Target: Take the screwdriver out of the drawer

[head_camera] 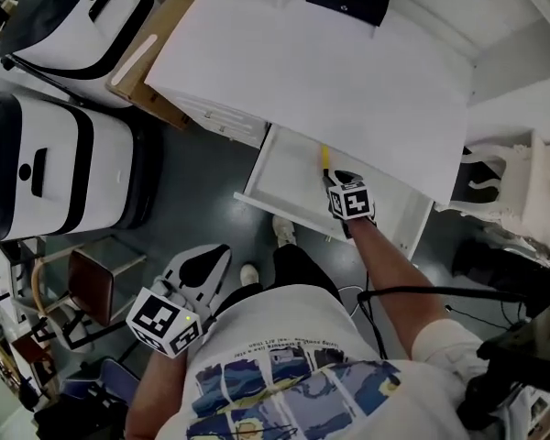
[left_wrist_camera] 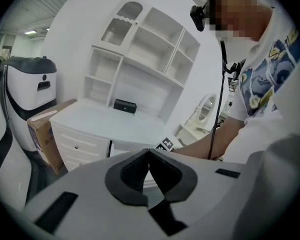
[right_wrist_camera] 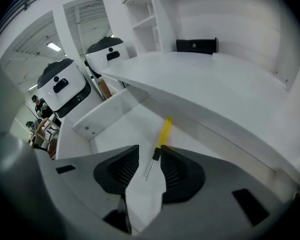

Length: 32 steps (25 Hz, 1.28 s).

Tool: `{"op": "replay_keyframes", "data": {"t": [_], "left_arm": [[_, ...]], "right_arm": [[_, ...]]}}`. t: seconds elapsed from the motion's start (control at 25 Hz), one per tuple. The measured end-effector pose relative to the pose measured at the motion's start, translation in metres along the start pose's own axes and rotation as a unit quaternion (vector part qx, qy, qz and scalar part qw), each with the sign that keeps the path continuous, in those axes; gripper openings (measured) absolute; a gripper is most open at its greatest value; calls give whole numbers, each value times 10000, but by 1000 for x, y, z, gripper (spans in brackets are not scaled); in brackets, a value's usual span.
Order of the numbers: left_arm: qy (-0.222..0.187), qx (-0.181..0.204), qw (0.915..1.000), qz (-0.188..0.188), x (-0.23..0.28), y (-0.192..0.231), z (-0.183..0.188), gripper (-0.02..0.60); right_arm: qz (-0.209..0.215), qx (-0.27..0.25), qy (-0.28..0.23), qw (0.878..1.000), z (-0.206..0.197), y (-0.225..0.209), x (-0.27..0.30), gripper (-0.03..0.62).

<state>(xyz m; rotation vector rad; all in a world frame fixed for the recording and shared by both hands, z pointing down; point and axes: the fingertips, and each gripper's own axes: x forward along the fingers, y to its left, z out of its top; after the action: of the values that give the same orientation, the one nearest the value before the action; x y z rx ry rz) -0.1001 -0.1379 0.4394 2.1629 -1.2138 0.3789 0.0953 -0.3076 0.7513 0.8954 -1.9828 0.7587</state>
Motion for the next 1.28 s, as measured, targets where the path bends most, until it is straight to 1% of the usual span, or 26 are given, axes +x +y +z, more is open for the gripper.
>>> {"op": "replay_keyframes", "data": {"t": [0.16, 0.32, 0.44, 0.6, 0.88, 1.16, 1.28], "left_arm": [[45, -43, 9999, 134, 11, 7, 3, 14], [91, -179, 9993, 306, 16, 12, 6, 14], [103, -216, 9990, 389, 18, 16, 8, 14], [132, -261, 9984, 486, 16, 22, 9, 14], [106, -290, 9977, 598, 8, 29, 7, 14], [37, -252, 9977, 630, -2, 35, 6, 14], [34, -235, 9977, 630, -9, 39, 6, 14]], "right_arm": [[-132, 102, 114, 9998, 5, -15, 26, 155], [-147, 81, 258, 9995, 5, -19, 45, 155], [-276, 69, 322, 9991, 7, -24, 52, 156], [-302, 32, 389, 9988, 7, -23, 64, 158], [-622, -66, 546, 9965, 8, -26, 66, 140], [-656, -79, 557, 9963, 4, -25, 73, 128], [-659, -87, 614, 9959, 3, -23, 73, 102]]}}
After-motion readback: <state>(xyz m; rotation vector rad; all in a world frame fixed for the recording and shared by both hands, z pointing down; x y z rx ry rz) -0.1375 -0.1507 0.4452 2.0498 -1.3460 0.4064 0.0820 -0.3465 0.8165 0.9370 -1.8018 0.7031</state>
